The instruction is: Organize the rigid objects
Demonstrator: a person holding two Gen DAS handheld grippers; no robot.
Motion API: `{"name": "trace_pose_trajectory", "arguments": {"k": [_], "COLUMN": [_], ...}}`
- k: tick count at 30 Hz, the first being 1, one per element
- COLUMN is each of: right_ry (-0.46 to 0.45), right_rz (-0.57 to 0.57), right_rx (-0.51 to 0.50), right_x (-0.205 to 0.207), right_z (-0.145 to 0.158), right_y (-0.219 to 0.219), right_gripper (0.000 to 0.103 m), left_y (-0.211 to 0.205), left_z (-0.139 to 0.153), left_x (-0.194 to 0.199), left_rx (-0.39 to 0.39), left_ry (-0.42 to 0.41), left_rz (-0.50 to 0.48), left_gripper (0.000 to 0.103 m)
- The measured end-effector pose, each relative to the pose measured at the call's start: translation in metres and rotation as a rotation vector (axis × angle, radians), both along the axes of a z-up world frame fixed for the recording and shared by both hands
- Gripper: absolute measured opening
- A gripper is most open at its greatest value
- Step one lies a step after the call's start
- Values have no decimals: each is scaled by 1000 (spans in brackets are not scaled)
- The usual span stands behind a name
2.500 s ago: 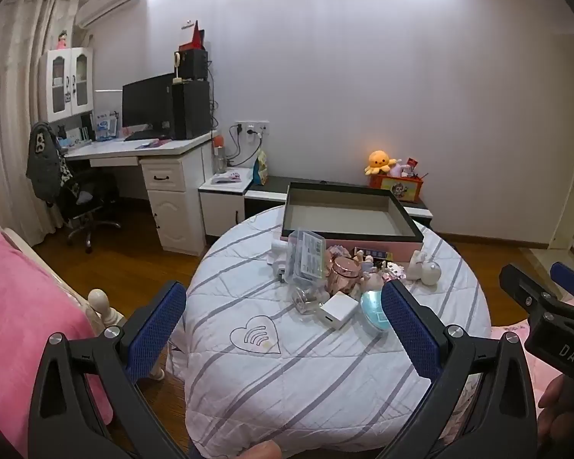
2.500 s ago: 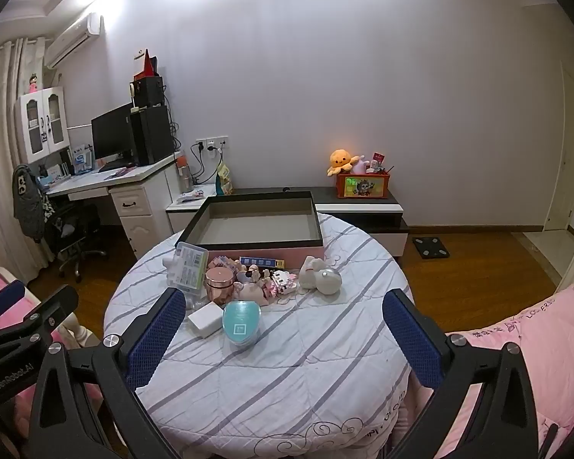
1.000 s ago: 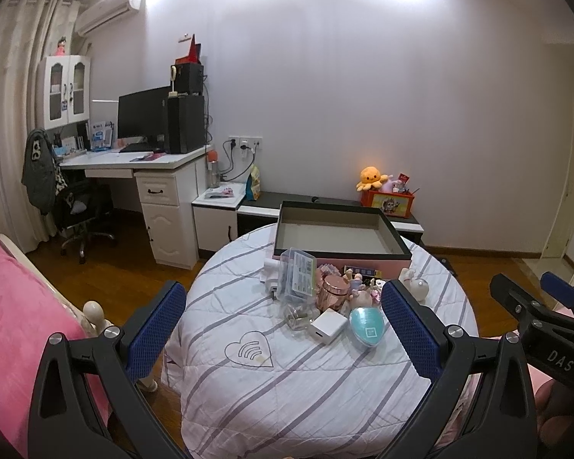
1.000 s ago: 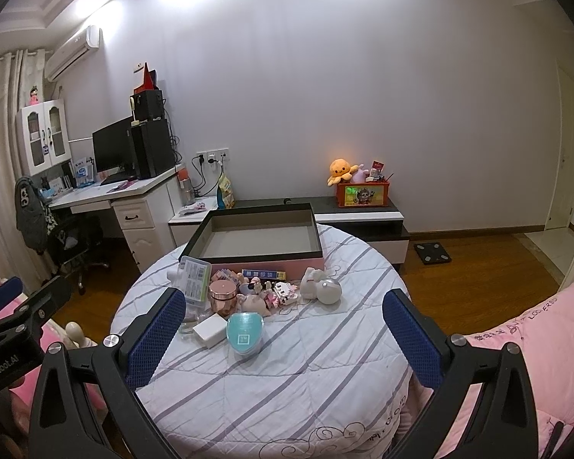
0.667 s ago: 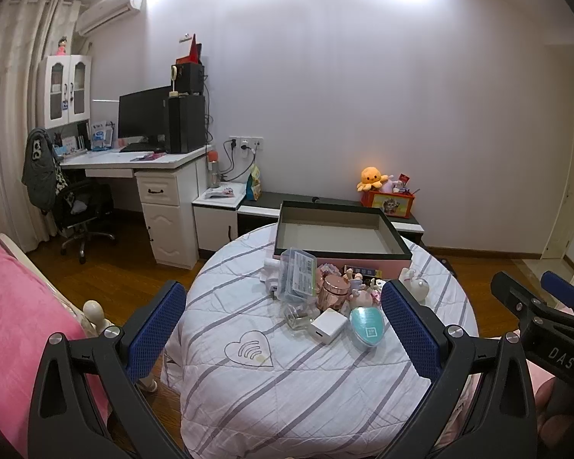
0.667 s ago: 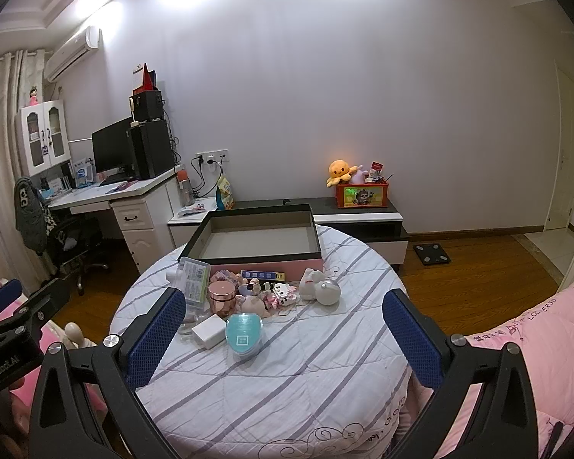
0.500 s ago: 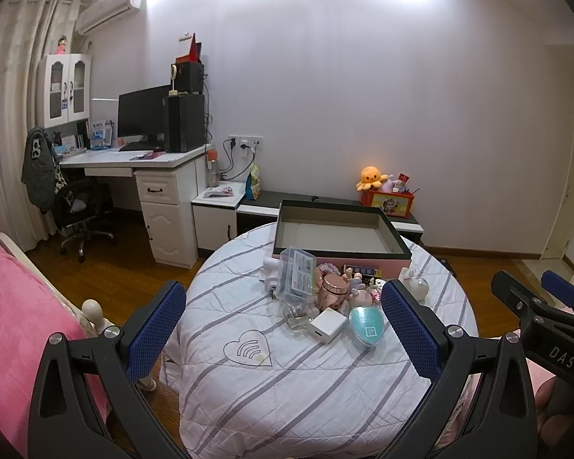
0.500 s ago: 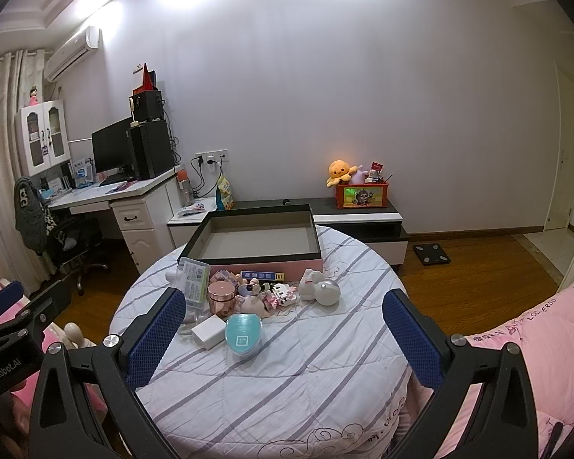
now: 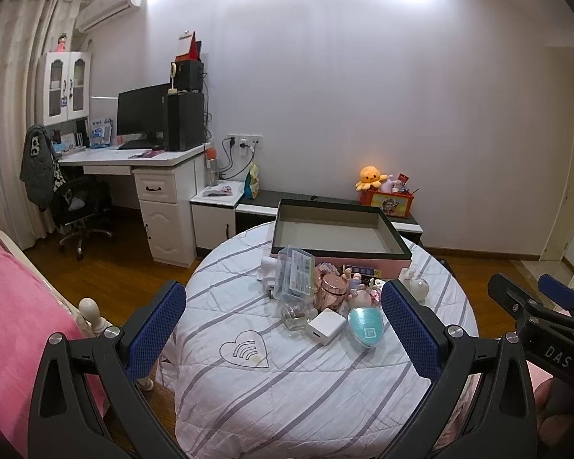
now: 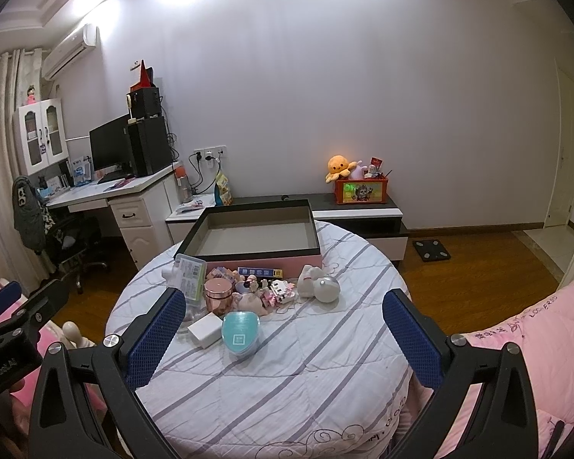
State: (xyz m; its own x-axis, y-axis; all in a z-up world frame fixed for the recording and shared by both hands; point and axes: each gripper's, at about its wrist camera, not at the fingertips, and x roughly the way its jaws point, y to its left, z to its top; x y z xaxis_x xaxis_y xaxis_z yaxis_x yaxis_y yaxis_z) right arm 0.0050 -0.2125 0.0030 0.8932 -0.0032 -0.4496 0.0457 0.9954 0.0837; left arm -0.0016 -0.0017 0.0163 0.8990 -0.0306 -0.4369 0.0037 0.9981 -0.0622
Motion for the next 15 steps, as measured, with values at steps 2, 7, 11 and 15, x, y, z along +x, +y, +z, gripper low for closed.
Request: {"name": "trace_pose_trajectory", "arguments": {"k": [2,7,11,15], "right_ry": [0,0,4,14], "right_rz": [-6,-16,-16,-14], "right_rx": [-1,1,0,-2], "right_x": [0,1,2,6], "right_z": [0,-2,-3,-7], "right_y": [-2,-4,-4,-4], "right_gripper": [103,103,103,103], "left_y": [-2,-5,-6,-6], "left_z": [-2,-7,-12,-18], "left_x": [2,5,8,10], "left_rx": [0,-2,-9,-15], "left_ry": [3,5,9,17], "left_rz": [-2,-7,-10,-15], "left_gripper": [103,103,103,103]}}
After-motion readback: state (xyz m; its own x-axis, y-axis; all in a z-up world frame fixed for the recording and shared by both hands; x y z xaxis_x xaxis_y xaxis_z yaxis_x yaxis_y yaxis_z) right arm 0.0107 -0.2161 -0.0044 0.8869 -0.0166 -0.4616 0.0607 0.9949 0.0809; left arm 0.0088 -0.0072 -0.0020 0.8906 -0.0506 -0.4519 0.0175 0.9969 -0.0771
